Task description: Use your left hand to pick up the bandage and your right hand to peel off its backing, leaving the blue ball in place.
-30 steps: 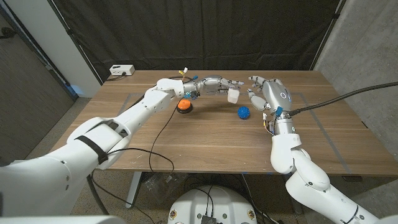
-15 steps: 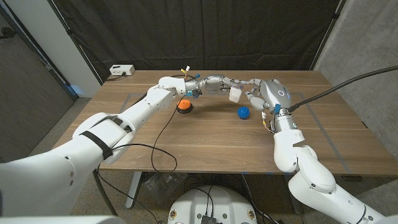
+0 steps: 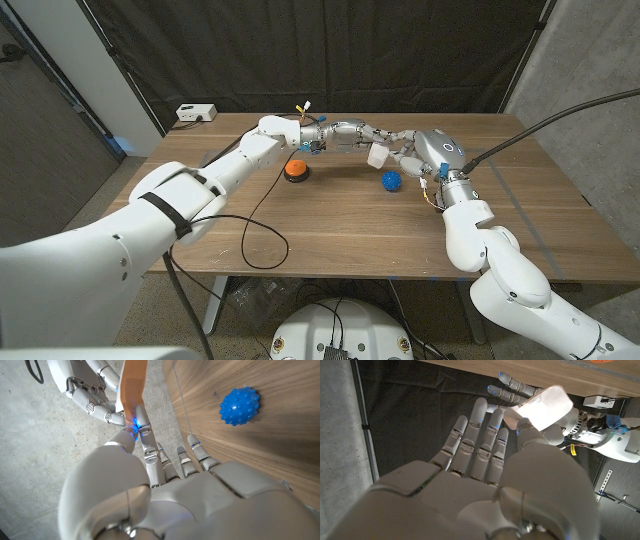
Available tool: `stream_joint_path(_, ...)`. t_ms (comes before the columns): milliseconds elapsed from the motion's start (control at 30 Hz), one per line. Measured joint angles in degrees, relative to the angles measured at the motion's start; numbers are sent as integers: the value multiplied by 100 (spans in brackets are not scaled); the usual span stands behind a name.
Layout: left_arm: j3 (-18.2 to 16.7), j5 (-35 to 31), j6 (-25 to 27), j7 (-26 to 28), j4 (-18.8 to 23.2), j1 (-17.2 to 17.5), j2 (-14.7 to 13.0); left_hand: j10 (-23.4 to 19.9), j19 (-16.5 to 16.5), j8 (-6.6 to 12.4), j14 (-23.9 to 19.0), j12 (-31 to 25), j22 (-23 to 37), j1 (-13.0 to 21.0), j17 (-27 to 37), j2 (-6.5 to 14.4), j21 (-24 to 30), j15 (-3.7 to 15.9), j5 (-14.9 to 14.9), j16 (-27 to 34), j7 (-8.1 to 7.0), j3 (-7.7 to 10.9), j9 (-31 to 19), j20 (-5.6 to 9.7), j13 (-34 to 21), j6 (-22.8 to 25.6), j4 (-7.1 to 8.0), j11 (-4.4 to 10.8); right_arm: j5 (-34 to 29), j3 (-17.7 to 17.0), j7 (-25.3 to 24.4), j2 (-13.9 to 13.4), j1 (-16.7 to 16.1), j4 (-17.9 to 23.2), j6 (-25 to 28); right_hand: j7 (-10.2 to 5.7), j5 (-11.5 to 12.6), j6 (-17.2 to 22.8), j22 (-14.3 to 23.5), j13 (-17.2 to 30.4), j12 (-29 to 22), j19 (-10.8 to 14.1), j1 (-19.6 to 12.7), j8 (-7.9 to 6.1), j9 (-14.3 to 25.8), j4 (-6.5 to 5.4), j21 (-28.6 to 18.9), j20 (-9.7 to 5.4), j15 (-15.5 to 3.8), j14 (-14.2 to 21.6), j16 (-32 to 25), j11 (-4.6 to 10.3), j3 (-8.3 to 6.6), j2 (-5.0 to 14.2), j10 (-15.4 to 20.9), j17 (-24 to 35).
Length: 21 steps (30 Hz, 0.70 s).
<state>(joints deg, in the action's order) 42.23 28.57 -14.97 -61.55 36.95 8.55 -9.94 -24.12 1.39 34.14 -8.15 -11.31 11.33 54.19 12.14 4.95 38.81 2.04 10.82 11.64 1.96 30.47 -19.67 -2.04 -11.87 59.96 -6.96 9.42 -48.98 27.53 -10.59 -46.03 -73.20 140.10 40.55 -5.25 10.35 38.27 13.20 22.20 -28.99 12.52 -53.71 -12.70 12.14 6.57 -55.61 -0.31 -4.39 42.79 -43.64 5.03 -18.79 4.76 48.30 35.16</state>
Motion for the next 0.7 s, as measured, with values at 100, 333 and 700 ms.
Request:
stream_joint_path(100,4,-38,-68,-41,-90,-50,37,10,0,0,0,0,0,0,0,0,0,0,0,0,0,0,-17,0,0,0,0,-10,6,23,112,-21,41,27,43,15,27,170,-9,76,-120,-31,27,-28,26,-6,-51,32,0,0,-87,21,105,-12,100,36)
stream_joint_path(333,-2,-117,-201,-95,-176,-94,74,10,-20,44,0,0,0,-53,-1,53,44,0,21,1,11,24,-67,-20,1,-52,24,-10,3,104,328,-59,162,75,144,17,68,594,-17,239,-364,-30,95,-170,54,13,-147,31,-30,95,-236,29,256,11,277,83)
stream_joint_path(700,-35,-158,-304,-162,-247,-130,112,29,-19,88,-1,0,-1,-53,27,52,44,0,21,1,11,47,-120,-20,1,-52,1,10,-39,217,634,-83,345,94,262,56,90,510,-16,345,-397,-29,95,-99,54,70,-227,31,-30,96,-264,-20,323,11,222,82)
